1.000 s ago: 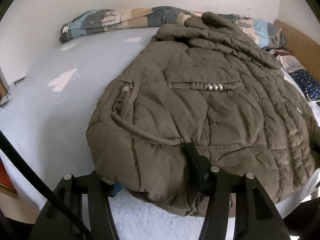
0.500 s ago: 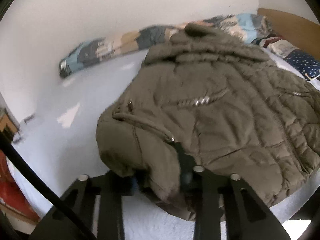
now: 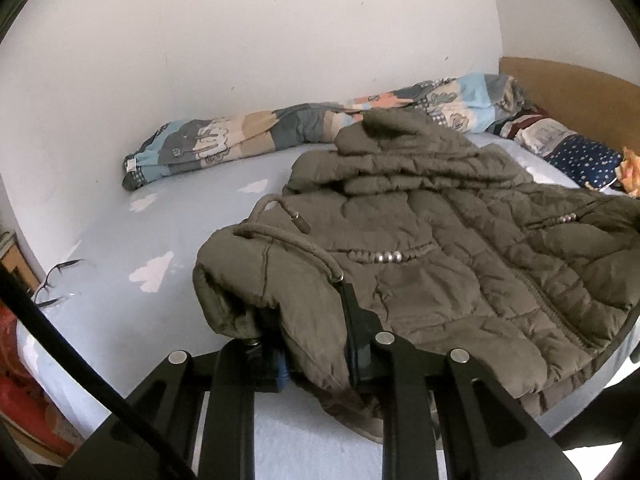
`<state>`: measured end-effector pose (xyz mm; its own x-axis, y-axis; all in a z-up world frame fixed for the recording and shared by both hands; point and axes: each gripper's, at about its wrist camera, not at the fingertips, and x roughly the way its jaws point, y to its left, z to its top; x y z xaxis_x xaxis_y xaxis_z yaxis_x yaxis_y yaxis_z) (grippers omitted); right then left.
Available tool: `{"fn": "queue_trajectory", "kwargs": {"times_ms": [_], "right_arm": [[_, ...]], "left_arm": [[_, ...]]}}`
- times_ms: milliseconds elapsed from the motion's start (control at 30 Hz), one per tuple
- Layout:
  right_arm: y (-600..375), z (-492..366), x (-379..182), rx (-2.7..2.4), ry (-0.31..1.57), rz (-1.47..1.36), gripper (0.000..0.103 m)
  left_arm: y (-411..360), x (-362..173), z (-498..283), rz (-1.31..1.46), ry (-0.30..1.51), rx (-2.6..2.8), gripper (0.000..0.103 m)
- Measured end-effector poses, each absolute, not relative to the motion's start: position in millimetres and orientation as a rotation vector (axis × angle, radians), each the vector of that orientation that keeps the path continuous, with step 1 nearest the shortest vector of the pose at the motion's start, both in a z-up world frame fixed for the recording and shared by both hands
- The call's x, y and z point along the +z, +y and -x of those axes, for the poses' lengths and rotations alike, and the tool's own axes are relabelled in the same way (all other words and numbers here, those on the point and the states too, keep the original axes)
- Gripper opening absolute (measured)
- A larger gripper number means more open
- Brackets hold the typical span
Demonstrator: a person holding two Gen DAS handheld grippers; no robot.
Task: Fold large clothes
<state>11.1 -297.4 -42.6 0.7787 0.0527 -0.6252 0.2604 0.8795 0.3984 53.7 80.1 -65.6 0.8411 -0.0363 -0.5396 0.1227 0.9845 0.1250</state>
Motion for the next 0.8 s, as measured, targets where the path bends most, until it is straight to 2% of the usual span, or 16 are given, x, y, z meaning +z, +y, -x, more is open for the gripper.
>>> {"fn": "queue_trajectory", "kwargs": {"times_ms": [167,367,700,800], "right_arm": [[-293,7,-16,-0.083,0.637,-0.479,0.016],[-304,2,24,-0.035,0.577,-0.474,0.016],[-339,-89,89,-0.012,0.503,-0.492,0.016],[-351,-127,98,-0.023,0.498,-0.497,0.016]], "left_arm": [[95,-36,-48,-0.105,0.541,-0.117,0.021],[106,13,-79,-0.054,0.533,-0.154,0.021],[82,90,-182,-0.004,0.517,-0.187,0.026],[78,107,-229,0.044,0.538,-0.189,0.031]]}}
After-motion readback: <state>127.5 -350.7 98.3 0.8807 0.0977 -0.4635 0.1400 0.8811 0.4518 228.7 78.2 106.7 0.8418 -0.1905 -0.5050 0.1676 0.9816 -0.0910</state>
